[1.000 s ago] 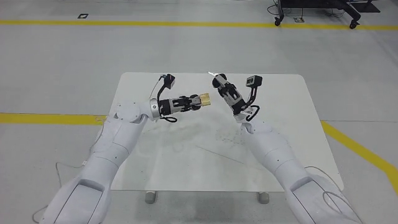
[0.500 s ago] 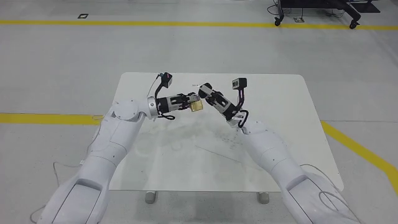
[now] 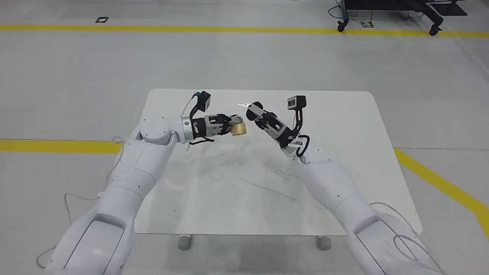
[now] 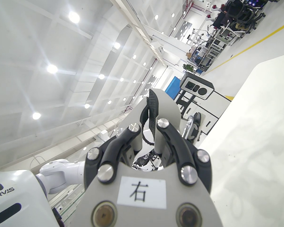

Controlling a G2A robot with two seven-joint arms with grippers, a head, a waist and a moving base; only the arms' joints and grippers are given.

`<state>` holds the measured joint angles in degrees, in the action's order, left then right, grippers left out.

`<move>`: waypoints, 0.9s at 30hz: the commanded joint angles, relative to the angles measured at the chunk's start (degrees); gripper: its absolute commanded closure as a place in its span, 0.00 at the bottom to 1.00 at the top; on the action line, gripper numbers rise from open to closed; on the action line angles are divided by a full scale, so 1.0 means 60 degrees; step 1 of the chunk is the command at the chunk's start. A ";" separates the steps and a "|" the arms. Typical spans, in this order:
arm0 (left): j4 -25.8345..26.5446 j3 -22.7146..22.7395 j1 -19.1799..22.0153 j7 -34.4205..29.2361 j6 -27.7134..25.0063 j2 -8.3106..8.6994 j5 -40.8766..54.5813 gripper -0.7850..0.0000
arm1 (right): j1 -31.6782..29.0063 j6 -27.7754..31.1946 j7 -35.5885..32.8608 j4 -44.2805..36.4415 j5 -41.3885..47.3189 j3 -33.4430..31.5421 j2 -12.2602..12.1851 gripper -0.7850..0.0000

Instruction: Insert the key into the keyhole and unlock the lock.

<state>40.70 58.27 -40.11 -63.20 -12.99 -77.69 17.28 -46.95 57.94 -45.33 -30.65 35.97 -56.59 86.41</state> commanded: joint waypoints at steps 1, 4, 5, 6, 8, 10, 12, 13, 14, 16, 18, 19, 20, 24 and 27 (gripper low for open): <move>-0.0055 -0.0046 0.0012 0.0303 0.0684 -0.0002 -0.0161 1.00 | -0.0018 -0.0034 0.0048 -0.0041 0.0004 -0.0011 -0.0002 1.00; -0.0537 0.0109 0.0164 0.0730 0.1704 -0.0074 0.0475 1.00 | -0.0331 -0.0706 0.0221 -0.0677 0.0201 -0.0261 -0.0122 1.00; -0.0727 0.0128 0.0246 0.0842 0.1916 -0.0102 0.0606 1.00 | -0.0419 -0.1073 0.0159 -0.0783 0.0209 -0.0418 -0.0220 1.00; -0.0894 0.0111 0.0309 0.0868 0.2035 -0.0131 0.0675 1.00 | -0.0496 -0.1421 0.0083 -0.0866 0.0104 -0.0592 -0.0340 1.00; -0.1157 0.0020 0.0412 0.0770 0.2241 -0.0183 0.0688 1.00 | -0.0767 -0.2018 -0.0135 -0.1303 0.0148 -0.1067 -0.0601 1.00; -0.1332 0.0060 0.0447 0.0753 0.2170 -0.0208 0.0855 1.00 | -0.1107 -0.2522 -0.0324 -0.1845 0.0181 -0.1511 -0.0831 1.00; -0.1332 0.0060 0.0447 0.0753 0.2170 -0.0208 0.0855 1.00 | -0.1107 -0.2522 -0.0324 -0.1845 0.0181 -0.1511 -0.0831 1.00; -0.1332 0.0060 0.0447 0.0753 0.2170 -0.0208 0.0855 1.00 | -0.1107 -0.2522 -0.0324 -0.1845 0.0181 -0.1511 -0.0831 1.00; -0.1332 0.0060 0.0447 0.0753 0.2170 -0.0208 0.0855 1.00 | -0.1107 -0.2522 -0.0324 -0.1845 0.0181 -0.1511 -0.0831 1.00; -0.1332 0.0060 0.0447 0.0753 0.2170 -0.0208 0.0855 1.00 | -0.1107 -0.2522 -0.0324 -0.1845 0.0181 -0.1511 -0.0831 1.00; -0.1332 0.0060 0.0447 0.0753 0.2170 -0.0208 0.0855 1.00 | -0.1107 -0.2522 -0.0324 -0.1845 0.0181 -0.1511 -0.0831 1.00; -0.1272 0.0056 0.0376 0.0854 0.2205 -0.0214 0.0868 1.00 | -0.1107 -0.2522 -0.0324 -0.1845 0.0181 -0.1511 -0.0831 1.00; -0.1154 0.0089 0.0303 0.1148 0.2288 -0.0220 0.0918 1.00 | -0.1107 -0.2522 -0.0324 -0.1845 0.0181 -0.1511 -0.0831 1.00; -0.0704 0.0469 -0.0073 0.2913 0.2537 -0.0285 0.1713 1.00 | -0.1202 -0.2709 0.0126 -0.1781 -0.0054 -0.1493 -0.0832 1.00; -0.0356 0.0527 -0.0280 0.3683 0.2765 -0.0340 0.1937 1.00 | -0.1243 -0.3255 0.1059 -0.1854 -0.1044 -0.1171 -0.0775 1.00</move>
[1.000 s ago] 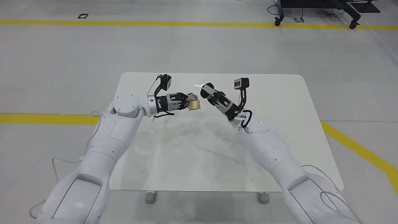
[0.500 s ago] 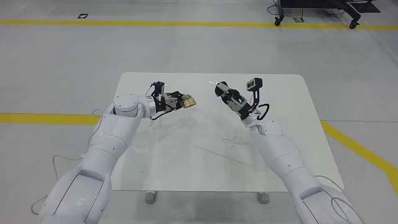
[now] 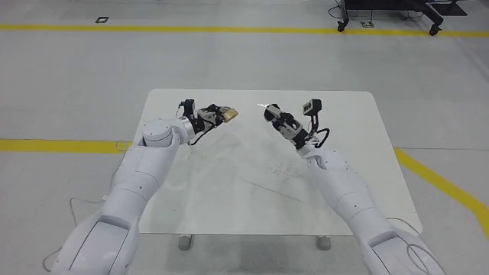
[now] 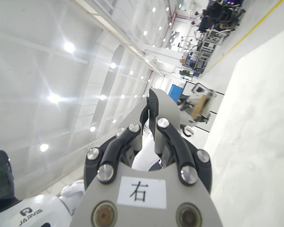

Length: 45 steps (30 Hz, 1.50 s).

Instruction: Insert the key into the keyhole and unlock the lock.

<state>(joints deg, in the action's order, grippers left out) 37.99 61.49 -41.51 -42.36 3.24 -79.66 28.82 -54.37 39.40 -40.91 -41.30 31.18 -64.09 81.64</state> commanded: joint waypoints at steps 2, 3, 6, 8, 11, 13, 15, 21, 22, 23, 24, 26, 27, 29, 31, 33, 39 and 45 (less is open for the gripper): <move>0.0252 -0.0056 -0.0117 0.0439 0.0268 -0.0036 -0.0028 1.00 | -0.0023 -0.0602 0.1068 -0.0303 -0.0546 0.0159 0.0061 1.00; 0.0311 -0.0073 -0.0128 0.0530 0.0366 -0.0045 -0.0055 1.00 | -0.0048 -0.0764 0.1552 -0.0428 -0.0847 0.0186 0.0066 1.00; 0.0448 -0.0073 -0.0192 0.0885 0.0450 -0.0053 -0.0166 1.00 | -0.0264 -0.1796 0.2828 -0.1023 -0.1834 0.0303 0.0051 1.00; 0.0557 -0.0091 -0.0232 0.1206 0.0381 -0.0045 -0.0400 1.00 | -0.0612 -0.2529 0.3248 -0.1816 -0.1947 0.0247 0.0020 1.00; 0.0845 -0.0152 -0.0363 0.1469 0.0273 -0.0033 -0.0744 1.00 | -0.1297 -0.3598 0.3663 -0.3129 -0.2221 0.0059 -0.0090 1.00; 0.0947 -0.0123 -0.0397 0.1267 0.0334 -0.0010 -0.0778 1.00 | -0.1444 -0.3830 0.3685 -0.3440 -0.2268 0.0009 -0.0118 1.00; 0.0947 -0.0123 -0.0397 0.1267 0.0334 -0.0010 -0.0778 1.00 | -0.1444 -0.3830 0.3685 -0.3440 -0.2268 0.0009 -0.0118 1.00; 0.1033 -0.0095 -0.0486 0.1351 0.0288 -0.0005 -0.0765 1.00 | -0.1444 -0.3830 0.3685 -0.3440 -0.2268 0.0009 -0.0118 1.00; 0.1137 -0.0045 -0.0573 0.1359 0.0278 0.0003 -0.0691 1.00 | -0.1444 -0.3830 0.3685 -0.3440 -0.2268 0.0009 -0.0118 1.00; 0.1227 0.0010 -0.0646 0.1325 0.0272 0.0014 -0.0620 1.00 | -0.1444 -0.3830 0.3685 -0.3440 -0.2268 0.0009 -0.0118 1.00; 0.1303 0.0052 -0.0700 0.1315 0.0272 0.0030 -0.0621 1.00 | -0.1444 -0.3830 0.3685 -0.3440 -0.2268 0.0009 -0.0118 1.00; 0.1454 0.0109 -0.0785 0.1294 0.0264 0.0059 -0.0674 1.00 | -0.1536 -0.4032 0.3682 -0.3545 -0.2391 0.0120 -0.0106 1.00; 0.1519 0.0137 -0.0826 0.1290 0.0269 0.0070 -0.0683 1.00 | -0.1566 -0.4143 0.3723 -0.3614 -0.2406 0.0177 -0.0090 1.00; 0.1641 0.0183 -0.0887 0.1330 0.0276 0.0088 -0.0726 1.00 | -0.1602 -0.4300 0.3774 -0.3716 -0.2410 0.0284 -0.0056 1.00; 0.1747 0.0219 -0.0953 0.1437 0.0295 0.0098 -0.0765 1.00 | -0.1627 -0.4468 0.3910 -0.3792 -0.2511 0.0383 -0.0028 1.00; 0.1857 0.0265 -0.1013 0.1527 0.0260 0.0113 -0.0813 1.00 | -0.1671 -0.4699 0.4059 -0.3949 -0.2631 0.0459 -0.0009 1.00; 0.2238 0.0296 -0.1193 0.1943 0.0152 0.0147 -0.1213 1.00 | -0.1985 -0.5201 0.4440 -0.4603 -0.2775 0.0753 0.0069 1.00; 0.2522 0.0331 -0.1351 0.2089 0.0173 0.0165 -0.1399 1.00 | -0.2006 -0.5159 0.4881 -0.4556 -0.2622 0.0909 0.0182 1.00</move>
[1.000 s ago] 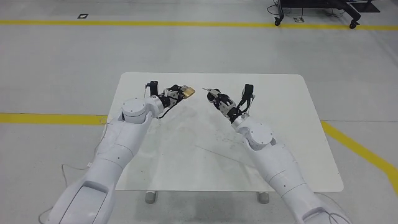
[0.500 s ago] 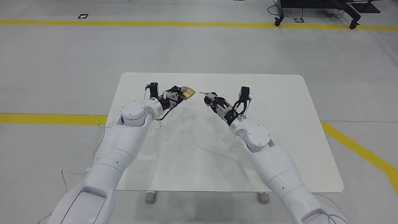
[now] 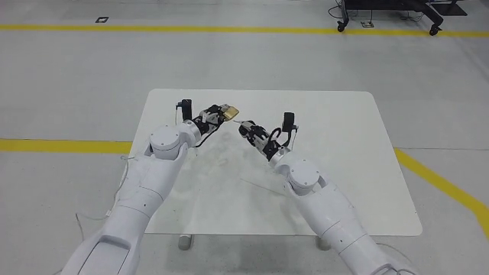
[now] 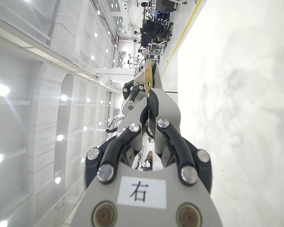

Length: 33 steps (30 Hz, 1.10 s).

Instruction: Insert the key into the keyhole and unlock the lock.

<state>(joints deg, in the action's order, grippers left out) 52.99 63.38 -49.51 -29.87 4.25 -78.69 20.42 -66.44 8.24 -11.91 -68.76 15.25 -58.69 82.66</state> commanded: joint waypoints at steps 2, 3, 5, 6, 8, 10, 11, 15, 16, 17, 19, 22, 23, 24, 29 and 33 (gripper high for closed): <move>0.0080 0.0041 -0.0052 0.0006 0.0009 0.0007 -0.0003 1.00 | 0.0021 0.0184 0.0284 0.0062 0.0014 0.0025 0.0048 1.00; 0.0098 0.0052 -0.0066 0.0003 0.0012 0.0009 -0.0009 1.00 | 0.0021 0.0255 0.0336 0.0070 0.0036 0.0036 0.0064 1.00; 0.0127 0.0076 -0.0087 -0.0017 0.0022 0.0013 -0.0007 1.00 | 0.0024 0.0380 0.0415 0.0099 0.0083 0.0019 0.0086 1.00; 0.0140 0.0085 -0.0094 -0.0020 0.0028 0.0014 -0.0013 1.00 | 0.0024 0.0417 0.0448 0.0115 0.0086 0.0015 0.0095 1.00; 0.0161 0.0094 -0.0103 -0.0045 0.0044 0.0016 -0.0038 1.00 | 0.0031 0.0444 0.0496 0.0155 0.0107 0.0008 0.0114 1.00; 0.0179 0.0107 -0.0113 -0.0050 0.0054 0.0017 -0.0048 1.00 | 0.0052 0.0444 0.0513 0.0213 0.0111 0.0026 0.0137 1.00; 0.0190 0.0113 -0.0117 -0.0049 0.0053 0.0017 -0.0054 1.00 | 0.0068 0.0427 0.0520 0.0257 0.0104 0.0043 0.0149 1.00; 0.0213 0.0120 -0.0133 -0.0061 0.0051 0.0016 -0.0097 1.00 | 0.0144 0.0427 0.0613 0.0410 0.0002 0.0120 0.0202 1.00; 0.0224 0.0118 -0.0138 -0.0052 0.0056 0.0013 -0.0105 1.00 | 0.0157 0.0439 0.0644 0.0442 -0.0030 0.0137 0.0214 1.00; 0.0235 0.0113 -0.0141 -0.0058 0.0064 0.0011 -0.0116 1.00 | 0.0168 0.0461 0.0686 0.0468 -0.0058 0.0148 0.0226 1.00; 0.0246 0.0117 -0.0147 -0.0063 0.0071 0.0009 -0.0126 1.00 | 0.0183 0.0496 0.0757 0.0505 -0.0116 0.0172 0.0249 1.00; 0.0265 0.0127 -0.0156 -0.0058 0.0067 0.0006 -0.0138 1.00 | 0.0188 0.0590 0.0829 0.0536 -0.0192 0.0188 0.0277 1.00; 0.0267 0.0129 -0.0161 -0.0055 0.0060 0.0005 -0.0143 1.00 | 0.0186 0.0627 0.0893 0.0548 -0.0263 0.0190 0.0283 1.00; 0.0266 0.0130 -0.0164 -0.0057 0.0071 0.0003 -0.0143 1.00 | 0.0180 0.0648 0.0938 0.0551 -0.0299 0.0194 0.0292 1.00; 0.0277 0.0152 -0.0173 -0.0055 0.0085 -0.0005 -0.0125 1.00 | 0.0144 0.0635 0.0960 0.0533 -0.0478 0.0260 0.0331 1.00; 0.0279 0.0153 -0.0174 -0.0101 0.0100 -0.0006 -0.0161 1.00 | 0.0119 0.0548 0.0857 0.0515 -0.0597 0.0389 0.0374 1.00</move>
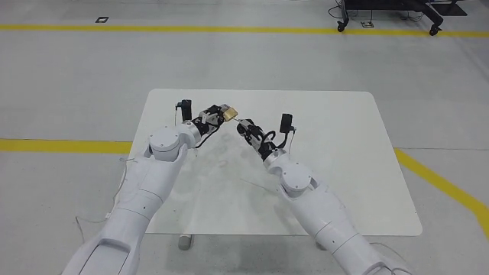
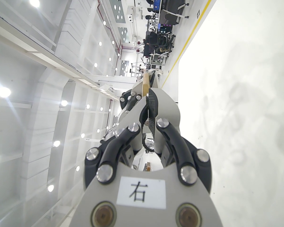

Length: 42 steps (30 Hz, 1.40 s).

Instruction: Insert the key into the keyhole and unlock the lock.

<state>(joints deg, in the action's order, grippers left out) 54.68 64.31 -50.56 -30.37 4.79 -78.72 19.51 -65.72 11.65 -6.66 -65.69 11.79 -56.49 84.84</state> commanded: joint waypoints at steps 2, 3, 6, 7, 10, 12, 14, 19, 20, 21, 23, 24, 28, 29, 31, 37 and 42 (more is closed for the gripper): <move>0.0000 0.0007 0.0000 -0.0040 0.0026 -0.0003 0.0004 1.00 | -0.0002 -0.0027 -0.0053 0.0011 -0.0063 0.0070 0.0031 1.00; 0.0000 0.0010 0.0000 -0.0043 0.0027 -0.0004 0.0002 1.00 | 0.0002 -0.0039 -0.0055 0.0027 -0.0086 0.0082 0.0039 1.00; 0.0004 0.0016 -0.0005 -0.0044 0.0029 -0.0008 -0.0005 1.00 | 0.0017 -0.0014 -0.0055 0.0046 -0.0171 0.0095 0.0060 1.00; 0.0008 0.0011 -0.0005 -0.0057 0.0031 -0.0009 -0.0016 1.00 | 0.0014 0.0007 -0.0069 0.0045 -0.0197 0.0099 0.0065 1.00; 0.0020 -0.0009 -0.0008 -0.0075 0.0018 -0.0014 -0.0061 1.00 | 0.0005 0.0100 -0.0054 0.0045 -0.0335 0.0085 0.0073 1.00; 0.0027 -0.0036 0.0002 -0.0070 0.0016 -0.0015 -0.0158 1.00 | -0.0010 0.0150 -0.0026 0.0041 -0.0405 0.0073 0.0079 1.00; 0.0024 -0.0035 0.0004 -0.0081 0.0017 -0.0016 -0.0172 1.00 | -0.0017 0.0143 -0.0019 0.0046 -0.0438 0.0054 0.0086 1.00; 0.0080 -0.0091 -0.0002 -0.0287 -0.0145 -0.0015 -0.0309 1.00 | -0.0007 0.0126 -0.0026 0.0087 -0.0490 0.0000 0.0104 1.00; 0.0091 -0.0107 -0.0002 -0.0335 -0.0193 -0.0014 -0.0354 1.00 | -0.0009 0.0133 -0.0023 0.0092 -0.0491 -0.0010 0.0109 1.00; 0.0106 -0.0132 0.0000 -0.0381 -0.0233 -0.0013 -0.0416 1.00 | -0.0008 0.0149 -0.0032 0.0093 -0.0482 -0.0025 0.0113 1.00; 0.0120 -0.0165 0.0000 -0.0385 -0.0264 -0.0013 -0.0520 1.00 | -0.0013 0.0198 -0.0043 0.0104 -0.0433 -0.0069 0.0120 1.00; 0.0127 -0.0174 -0.0002 -0.0386 -0.0261 -0.0016 -0.0531 1.00 | -0.0011 0.0221 -0.0073 0.0110 -0.0409 -0.0087 0.0123 1.00; 0.0118 -0.0164 0.0005 -0.0400 -0.0236 -0.0019 -0.0531 1.00 | -0.0001 0.0283 -0.0195 0.0141 -0.0302 -0.0170 0.0133 0.93; 0.0108 -0.0148 0.0008 -0.0398 -0.0237 -0.0019 -0.0511 1.00 | -0.0004 0.0309 -0.0226 0.0129 -0.0273 -0.0199 0.0133 0.43; 0.0084 -0.0110 0.0009 -0.0390 -0.0233 -0.0018 -0.0463 1.00 | -0.0017 0.0351 -0.0275 0.0095 -0.0285 -0.0256 0.0126 0.00; 0.0057 -0.0032 0.0006 -0.0314 -0.0267 -0.0017 -0.0413 1.00 | -0.0085 0.0590 -0.0391 -0.0030 -0.0507 -0.0481 0.0072 0.00; 0.0043 0.0037 -0.0009 -0.0213 -0.0335 -0.0019 -0.0355 1.00 | -0.0271 0.0584 -0.1901 -0.0323 0.0934 -0.0798 0.0026 0.00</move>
<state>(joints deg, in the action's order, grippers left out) 54.95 64.46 -50.59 -31.83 2.88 -78.82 17.34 -67.13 15.63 -14.55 -67.34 13.61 -60.76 85.06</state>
